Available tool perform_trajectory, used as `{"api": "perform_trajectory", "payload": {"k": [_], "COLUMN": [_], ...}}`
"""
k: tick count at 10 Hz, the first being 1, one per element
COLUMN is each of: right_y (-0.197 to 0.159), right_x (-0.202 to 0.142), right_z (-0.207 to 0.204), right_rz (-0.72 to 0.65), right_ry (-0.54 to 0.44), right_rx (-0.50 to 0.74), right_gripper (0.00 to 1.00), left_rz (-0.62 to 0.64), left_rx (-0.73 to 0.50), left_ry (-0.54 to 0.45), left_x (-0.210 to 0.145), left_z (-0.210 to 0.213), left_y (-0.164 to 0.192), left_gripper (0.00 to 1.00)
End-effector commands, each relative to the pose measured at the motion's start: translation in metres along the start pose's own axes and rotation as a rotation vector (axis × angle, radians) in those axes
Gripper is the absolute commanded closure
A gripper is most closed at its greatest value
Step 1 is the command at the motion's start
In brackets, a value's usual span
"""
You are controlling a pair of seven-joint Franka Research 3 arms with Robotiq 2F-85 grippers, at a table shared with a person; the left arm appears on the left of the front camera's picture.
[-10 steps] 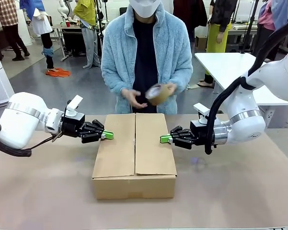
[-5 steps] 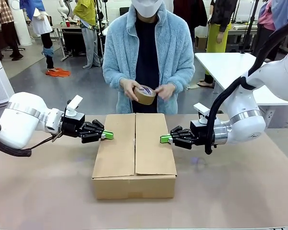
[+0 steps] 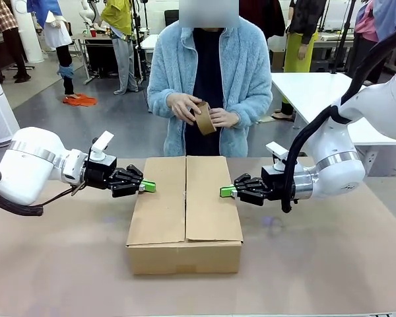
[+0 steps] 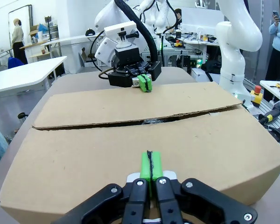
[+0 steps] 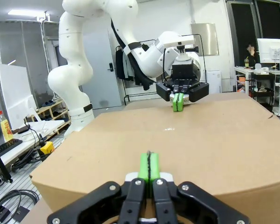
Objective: Wrap the clocks to prevent damage.
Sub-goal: After the human seals the box with tape, release both hands from the side flaps of the Package Box.
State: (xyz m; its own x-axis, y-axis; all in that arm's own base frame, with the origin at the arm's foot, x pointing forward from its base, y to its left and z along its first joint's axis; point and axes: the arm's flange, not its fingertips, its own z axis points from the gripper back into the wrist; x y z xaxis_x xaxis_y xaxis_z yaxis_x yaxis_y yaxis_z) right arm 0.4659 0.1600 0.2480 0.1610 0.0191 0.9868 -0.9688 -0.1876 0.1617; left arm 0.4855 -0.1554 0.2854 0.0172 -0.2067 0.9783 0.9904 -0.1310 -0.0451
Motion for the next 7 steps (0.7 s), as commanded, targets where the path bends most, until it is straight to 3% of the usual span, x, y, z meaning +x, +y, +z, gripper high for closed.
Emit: {"api": "perform_trajectory", "payload": {"k": [1,7], "right_y": [-0.0004,-0.0004], "right_x": [-0.0005,-0.0005], "right_z": [-0.001,-0.001], "right_rz": [-0.001,-0.001], "right_ry": [0.007,0.007], "right_rx": [-0.018,-0.018], "right_gripper": [0.99,0.99], "left_rz": [0.007,0.007], "left_rx": [0.013,0.013], "left_ry": [0.002,0.002], "left_x": [-0.0021,-0.0021], "left_z": [-0.0038,-0.0038], "left_y": [0.001,0.001], "left_gripper": [1.0,1.0]}}
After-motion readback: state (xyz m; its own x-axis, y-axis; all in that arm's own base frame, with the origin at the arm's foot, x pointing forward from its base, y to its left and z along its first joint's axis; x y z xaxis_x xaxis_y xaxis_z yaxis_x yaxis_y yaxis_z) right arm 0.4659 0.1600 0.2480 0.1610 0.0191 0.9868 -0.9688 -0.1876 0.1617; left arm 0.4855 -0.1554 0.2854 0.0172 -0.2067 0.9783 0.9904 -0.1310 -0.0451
